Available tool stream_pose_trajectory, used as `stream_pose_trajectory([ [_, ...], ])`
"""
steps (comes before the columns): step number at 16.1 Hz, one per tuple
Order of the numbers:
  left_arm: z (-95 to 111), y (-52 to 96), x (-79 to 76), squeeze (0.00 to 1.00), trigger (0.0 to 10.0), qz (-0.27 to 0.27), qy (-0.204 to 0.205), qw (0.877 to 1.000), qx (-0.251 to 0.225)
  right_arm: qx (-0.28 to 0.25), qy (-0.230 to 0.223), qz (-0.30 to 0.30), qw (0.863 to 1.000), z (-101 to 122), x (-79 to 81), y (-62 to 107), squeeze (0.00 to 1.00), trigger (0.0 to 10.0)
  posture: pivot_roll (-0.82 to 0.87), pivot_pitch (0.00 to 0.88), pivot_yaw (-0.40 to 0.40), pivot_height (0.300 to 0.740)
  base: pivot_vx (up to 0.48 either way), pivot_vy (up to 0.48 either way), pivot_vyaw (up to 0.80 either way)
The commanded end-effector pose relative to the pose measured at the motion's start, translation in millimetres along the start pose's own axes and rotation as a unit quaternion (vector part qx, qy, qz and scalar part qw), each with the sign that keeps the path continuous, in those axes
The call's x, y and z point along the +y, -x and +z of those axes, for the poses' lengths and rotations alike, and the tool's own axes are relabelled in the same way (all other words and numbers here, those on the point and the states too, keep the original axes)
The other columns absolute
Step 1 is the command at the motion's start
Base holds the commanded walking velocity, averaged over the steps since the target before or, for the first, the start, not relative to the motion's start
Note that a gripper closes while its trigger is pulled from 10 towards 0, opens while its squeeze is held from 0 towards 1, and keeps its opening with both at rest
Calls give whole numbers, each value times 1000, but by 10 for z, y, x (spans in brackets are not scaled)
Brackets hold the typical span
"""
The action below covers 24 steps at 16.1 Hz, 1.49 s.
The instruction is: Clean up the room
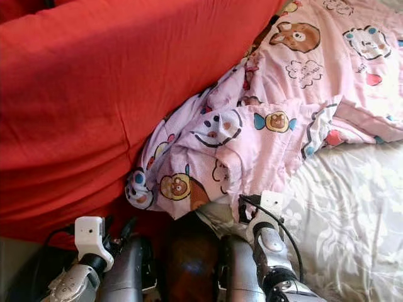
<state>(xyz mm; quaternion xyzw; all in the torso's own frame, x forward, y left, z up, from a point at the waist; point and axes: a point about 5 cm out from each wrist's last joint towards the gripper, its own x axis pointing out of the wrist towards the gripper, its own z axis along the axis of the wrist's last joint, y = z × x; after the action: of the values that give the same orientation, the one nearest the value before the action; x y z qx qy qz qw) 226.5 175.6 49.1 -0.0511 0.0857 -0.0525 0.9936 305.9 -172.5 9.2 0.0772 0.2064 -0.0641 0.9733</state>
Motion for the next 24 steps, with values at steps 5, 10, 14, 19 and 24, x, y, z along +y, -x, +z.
stream_pose_trajectory([
  [5,-72,115,-23,0,10000,6,7,1000,25,51,17,-8,999,-169,15,35,0,10000,95,375,-27,607,0,0,0],
  [10,-85,169,-25,0,10000,7,8,999,32,55,8,17,998,-224,92,57,0,0,93,383,-30,607,0,0,0],
  [14,-78,162,-52,0,10000,6,10,999,34,59,20,19,998,-212,99,48,0,0,92,381,-33,607,0,0,0],
  [19,-77,138,-48,0,10000,11,10,999,33,60,27,22,998,-213,95,48,0,0,92,372,-37,607,0,0,0],
  [24,-67,41,-23,0,10000,16,7,999,29,54,41,28,997,-186,114,39,0,0,88,335,-38,607,0,0,0],
])
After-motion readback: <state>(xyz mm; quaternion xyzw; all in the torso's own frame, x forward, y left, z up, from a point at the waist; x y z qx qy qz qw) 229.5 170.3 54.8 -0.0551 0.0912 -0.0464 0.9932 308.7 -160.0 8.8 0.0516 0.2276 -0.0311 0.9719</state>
